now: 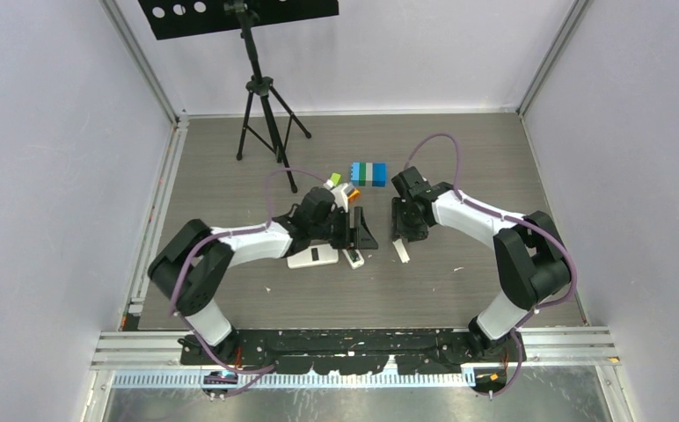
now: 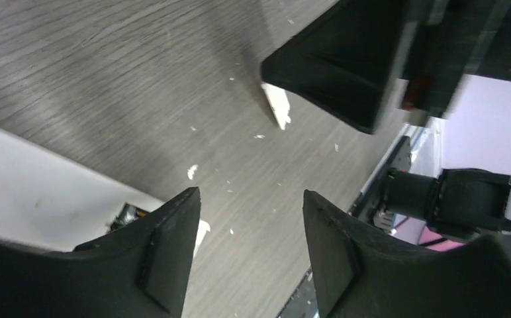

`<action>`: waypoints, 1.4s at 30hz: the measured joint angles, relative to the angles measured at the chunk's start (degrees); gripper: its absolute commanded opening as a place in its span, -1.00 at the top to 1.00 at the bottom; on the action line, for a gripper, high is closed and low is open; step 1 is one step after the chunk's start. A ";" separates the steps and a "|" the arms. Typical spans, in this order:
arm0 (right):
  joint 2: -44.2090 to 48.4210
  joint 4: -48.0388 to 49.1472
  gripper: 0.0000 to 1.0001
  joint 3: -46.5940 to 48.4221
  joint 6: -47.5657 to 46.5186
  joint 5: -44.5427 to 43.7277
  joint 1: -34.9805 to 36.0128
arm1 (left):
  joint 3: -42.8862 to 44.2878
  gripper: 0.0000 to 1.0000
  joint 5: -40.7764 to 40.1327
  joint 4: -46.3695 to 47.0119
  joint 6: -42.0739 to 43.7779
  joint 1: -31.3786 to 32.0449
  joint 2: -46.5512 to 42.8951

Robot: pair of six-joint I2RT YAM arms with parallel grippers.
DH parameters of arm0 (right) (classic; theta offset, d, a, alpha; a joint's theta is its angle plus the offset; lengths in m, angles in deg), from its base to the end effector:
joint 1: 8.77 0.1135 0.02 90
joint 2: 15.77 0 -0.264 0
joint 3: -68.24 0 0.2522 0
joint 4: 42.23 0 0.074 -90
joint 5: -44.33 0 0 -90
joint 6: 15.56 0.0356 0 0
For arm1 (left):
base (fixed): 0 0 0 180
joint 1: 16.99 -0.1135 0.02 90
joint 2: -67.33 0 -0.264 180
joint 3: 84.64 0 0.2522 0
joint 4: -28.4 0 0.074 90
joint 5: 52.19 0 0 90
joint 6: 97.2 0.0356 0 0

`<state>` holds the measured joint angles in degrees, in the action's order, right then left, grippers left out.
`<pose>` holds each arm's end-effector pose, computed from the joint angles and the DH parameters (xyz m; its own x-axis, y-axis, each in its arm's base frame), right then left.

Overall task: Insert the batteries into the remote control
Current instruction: Pick up the battery cover at the center of the board.

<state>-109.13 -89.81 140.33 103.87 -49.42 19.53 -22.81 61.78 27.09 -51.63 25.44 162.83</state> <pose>0.2741 0.1449 0.1834 -0.9374 0.0521 -0.3442 0.0096 0.9922 0.1242 0.2430 -0.2417 0.1754 -0.9057 -0.0387 -0.4221 0.3195 0.5920 -0.7399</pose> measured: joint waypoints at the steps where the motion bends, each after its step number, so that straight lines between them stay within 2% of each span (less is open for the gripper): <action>1: 0.00 0.13 0.07 -0.02 0.48 0.09 -0.17 | 0.00 -0.14 -0.26 0.98 -0.33 0.42 1.36; 7: 0.17 0.70 0.07 -0.17 3.06 1.77 -2.19 | 0.90 -0.08 -2.38 9.44 -4.02 3.43 9.05; 19: 1.99 1.92 0.09 -2.01 7.15 7.56 -5.25 | 4.09 -0.09 -7.96 16.17 -9.11 6.64 14.91; 24: 2.05 2.82 0.10 -3.06 8.41 9.70 -5.97 | 4.48 -0.06 -9.05 20.76 -8.55 6.99 17.20; 26: 2.05 3.06 0.10 -3.10 8.76 10.32 -6.21 | 4.76 0.02 -9.33 22.32 -8.00 7.08 18.01; 29: 2.40 3.63 0.10 -3.17 9.64 11.26 -6.67 | 4.92 0.29 -9.70 23.76 -7.76 7.21 18.95; 34: 2.99 4.11 0.10 -3.63 11.02 12.22 -7.17 | 4.94 0.96 -10.54 23.82 -7.56 7.56 19.78; 37: 3.02 4.26 0.06 -3.98 11.54 12.50 -7.43 | 4.92 1.00 -10.49 24.37 -7.50 7.74 19.76; 42: 5.03 4.20 -0.11 -4.63 12.74 12.61 -8.63 | 4.20 1.00 -9.99 26.01 -4.28 7.80 19.45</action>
<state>-104.10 -85.62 135.70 116.61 -36.81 10.89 -18.61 51.79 53.10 -55.91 33.25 182.29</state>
